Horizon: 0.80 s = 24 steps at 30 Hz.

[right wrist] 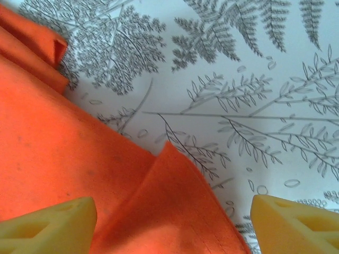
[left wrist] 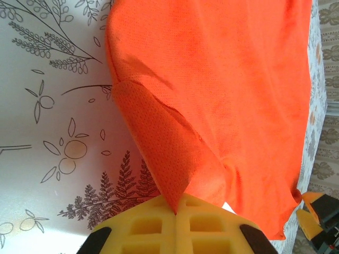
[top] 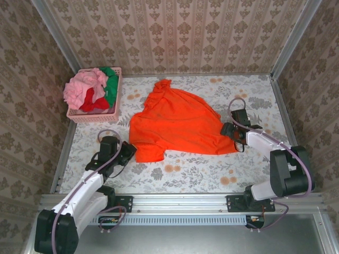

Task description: Fold and stack the t-shirts

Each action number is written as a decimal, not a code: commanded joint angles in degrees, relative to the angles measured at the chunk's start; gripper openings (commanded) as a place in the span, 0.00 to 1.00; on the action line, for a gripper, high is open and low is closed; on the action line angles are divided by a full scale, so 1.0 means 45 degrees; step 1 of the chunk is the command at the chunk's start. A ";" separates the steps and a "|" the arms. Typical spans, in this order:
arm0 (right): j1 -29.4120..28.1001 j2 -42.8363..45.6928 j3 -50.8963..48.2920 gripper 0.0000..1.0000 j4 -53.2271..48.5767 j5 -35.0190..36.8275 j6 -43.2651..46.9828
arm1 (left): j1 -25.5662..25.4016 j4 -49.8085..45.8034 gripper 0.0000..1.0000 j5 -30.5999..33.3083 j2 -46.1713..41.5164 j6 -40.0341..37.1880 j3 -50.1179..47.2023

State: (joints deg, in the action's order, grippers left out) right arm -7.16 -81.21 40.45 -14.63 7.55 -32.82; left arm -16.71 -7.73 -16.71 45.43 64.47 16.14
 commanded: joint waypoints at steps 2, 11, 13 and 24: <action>0.0027 0.1191 -0.1315 0.72 -0.0653 -0.1103 -0.0549 | 0.0188 -0.0197 0.00 -0.0166 0.0228 -0.0453 0.0157; 0.0009 0.0996 -0.1070 0.20 -0.0691 -0.2991 -0.0344 | 0.0634 -0.0190 0.00 -0.0752 0.0830 -0.0899 0.0973; 0.0009 0.1338 -0.0660 0.00 -0.0793 -0.3007 -0.0260 | 0.0840 -0.0441 0.00 -0.0884 0.0812 -0.0964 0.1312; 0.0237 -0.0919 0.3757 0.00 -0.2705 -0.2152 0.0894 | 0.1855 -0.1458 0.00 -0.1452 0.1602 -0.2072 0.2949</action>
State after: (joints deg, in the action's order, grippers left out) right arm -6.76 -80.62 54.04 -22.55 -3.55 -31.20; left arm -9.17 -12.05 -21.69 51.29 57.98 27.81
